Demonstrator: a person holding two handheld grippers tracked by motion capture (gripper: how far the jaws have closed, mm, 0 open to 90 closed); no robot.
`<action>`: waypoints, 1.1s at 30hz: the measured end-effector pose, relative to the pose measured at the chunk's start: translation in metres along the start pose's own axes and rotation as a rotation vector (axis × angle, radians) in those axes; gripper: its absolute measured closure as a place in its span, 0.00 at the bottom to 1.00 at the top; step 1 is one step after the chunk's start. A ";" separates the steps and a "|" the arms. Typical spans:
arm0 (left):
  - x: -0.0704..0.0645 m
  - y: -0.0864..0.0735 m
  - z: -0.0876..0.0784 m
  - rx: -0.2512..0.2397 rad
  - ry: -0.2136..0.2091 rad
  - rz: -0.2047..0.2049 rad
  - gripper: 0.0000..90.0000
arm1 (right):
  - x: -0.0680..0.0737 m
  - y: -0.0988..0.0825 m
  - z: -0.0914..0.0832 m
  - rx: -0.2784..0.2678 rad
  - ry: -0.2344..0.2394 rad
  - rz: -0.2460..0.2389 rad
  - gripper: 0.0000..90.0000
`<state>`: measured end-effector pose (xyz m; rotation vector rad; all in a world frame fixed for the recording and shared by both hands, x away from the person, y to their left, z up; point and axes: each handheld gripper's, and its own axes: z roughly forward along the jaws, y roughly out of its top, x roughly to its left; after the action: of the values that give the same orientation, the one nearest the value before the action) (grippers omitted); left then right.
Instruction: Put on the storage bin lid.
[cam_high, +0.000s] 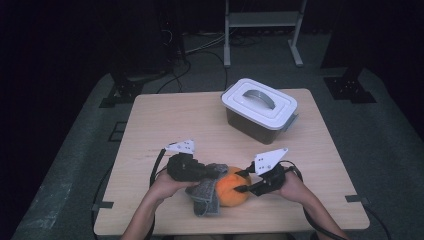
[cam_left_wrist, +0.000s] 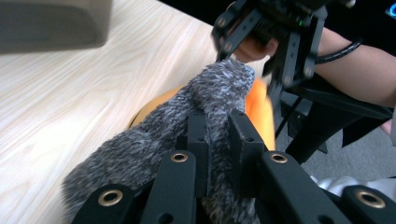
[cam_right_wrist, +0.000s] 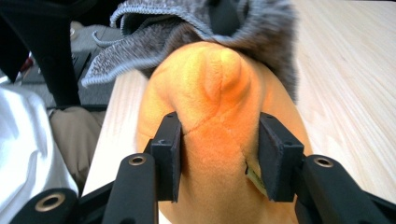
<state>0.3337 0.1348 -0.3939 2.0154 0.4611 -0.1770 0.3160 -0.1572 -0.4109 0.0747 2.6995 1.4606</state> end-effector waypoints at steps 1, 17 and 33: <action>0.002 -0.001 -0.001 0.003 0.005 -0.003 0.90 | -0.002 -0.002 -0.003 -0.005 -0.007 0.017 0.61; 0.003 -0.001 -0.009 -0.034 -0.001 -0.011 0.90 | -0.021 -0.021 -0.020 -0.068 -0.063 0.174 0.63; 0.008 -0.006 -0.011 -0.005 0.053 -0.008 0.90 | -0.028 -0.020 -0.019 -0.073 -0.102 0.231 0.63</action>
<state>0.3379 0.1492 -0.3959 2.0174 0.5032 -0.1277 0.3418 -0.1857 -0.4161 0.4580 2.6243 1.5651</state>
